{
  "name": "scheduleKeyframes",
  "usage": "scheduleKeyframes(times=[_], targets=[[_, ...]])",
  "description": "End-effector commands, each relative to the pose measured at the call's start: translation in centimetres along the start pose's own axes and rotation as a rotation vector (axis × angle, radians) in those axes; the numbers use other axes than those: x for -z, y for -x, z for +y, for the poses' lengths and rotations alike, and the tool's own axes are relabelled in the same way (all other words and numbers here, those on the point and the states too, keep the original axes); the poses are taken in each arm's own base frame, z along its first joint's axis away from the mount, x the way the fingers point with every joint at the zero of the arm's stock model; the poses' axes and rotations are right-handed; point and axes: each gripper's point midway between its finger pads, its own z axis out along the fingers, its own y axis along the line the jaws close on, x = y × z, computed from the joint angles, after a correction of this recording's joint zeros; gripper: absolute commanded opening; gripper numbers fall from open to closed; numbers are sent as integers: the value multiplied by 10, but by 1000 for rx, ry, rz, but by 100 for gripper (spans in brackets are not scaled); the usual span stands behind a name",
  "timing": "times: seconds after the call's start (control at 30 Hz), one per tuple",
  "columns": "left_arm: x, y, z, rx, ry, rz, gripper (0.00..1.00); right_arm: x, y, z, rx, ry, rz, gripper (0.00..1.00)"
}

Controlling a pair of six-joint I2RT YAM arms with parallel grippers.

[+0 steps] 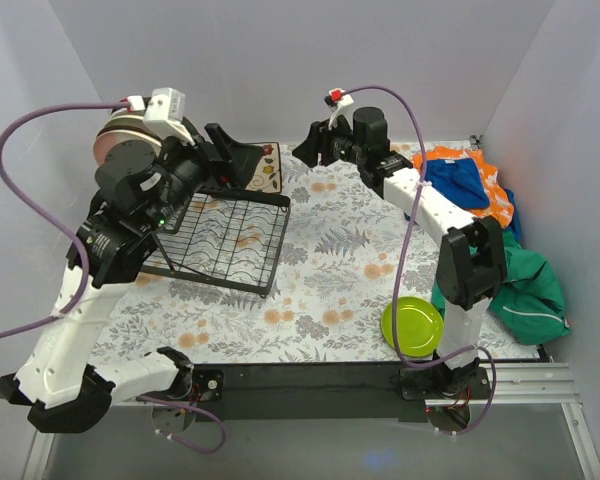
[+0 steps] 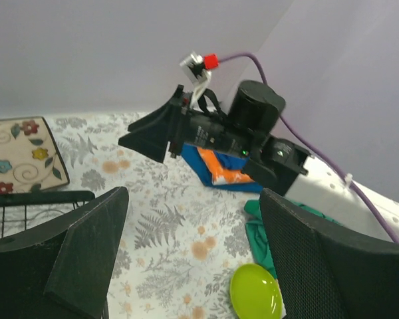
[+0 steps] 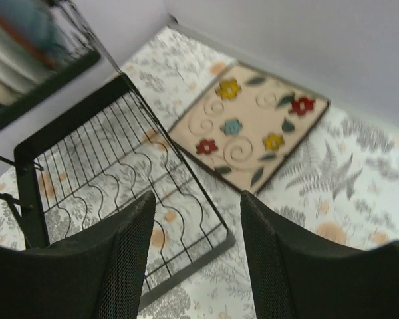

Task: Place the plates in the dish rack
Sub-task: Insert the plate into the dish rack

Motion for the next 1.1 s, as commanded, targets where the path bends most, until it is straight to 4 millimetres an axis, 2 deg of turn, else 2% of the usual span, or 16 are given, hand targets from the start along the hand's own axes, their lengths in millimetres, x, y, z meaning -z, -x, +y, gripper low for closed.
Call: scheduleKeyframes(times=[0.0, 0.2, 0.23, 0.3, 0.33, 0.37, 0.4, 0.43, 0.5, 0.53, 0.6, 0.63, 0.7, 0.73, 0.83, 1.07], targets=[[-4, -20, 0, 40, -7, 78, 79, -15, -60, -18, -255, 3, 200, 60], [-10, -33, 3, 127, 22, 103, 79, -58, -97, -46, -467, 26, 261, 63], [-10, -35, 5, 138, 29, 108, 79, -66, -116, -57, -500, 9, 282, 63], [-13, -40, 7, 168, 42, 117, 79, -78, -112, -64, -539, 7, 258, 63], [-13, -42, 7, 175, 44, 121, 79, -85, -128, -76, -561, -11, 271, 63], [-15, -47, 9, 191, 53, 132, 79, -90, -121, -82, -584, -21, 246, 63], [-17, -49, 11, 198, 61, 131, 79, -95, -125, -88, -602, -32, 242, 63], [-19, -52, 12, 205, 66, 138, 79, -99, -143, -101, -638, -57, 255, 63], [-24, -61, 15, 227, 78, 151, 79, -108, -137, -106, -659, -39, 216, 63], [-25, -62, 15, 233, 76, 151, 79, -113, -152, -112, -678, -43, 227, 63], [-31, -69, 17, 248, 83, 161, 79, -120, -151, -113, -721, -26, 205, 62], [-34, -70, 18, 252, 89, 163, 78, -125, -167, -115, -748, -22, 218, 62], [-37, -71, 18, 264, 91, 164, 78, -131, -164, -117, -777, -6, 190, 58], [-40, -74, 19, 279, 97, 171, 78, -135, -176, -120, -791, -12, 196, 58], [-42, -79, 19, 310, 106, 178, 78, -143, -183, -121, -803, -5, 186, 56], [-43, -79, 22, 363, 120, 154, 78, -157, -206, -108, -863, -1, 198, 51]])
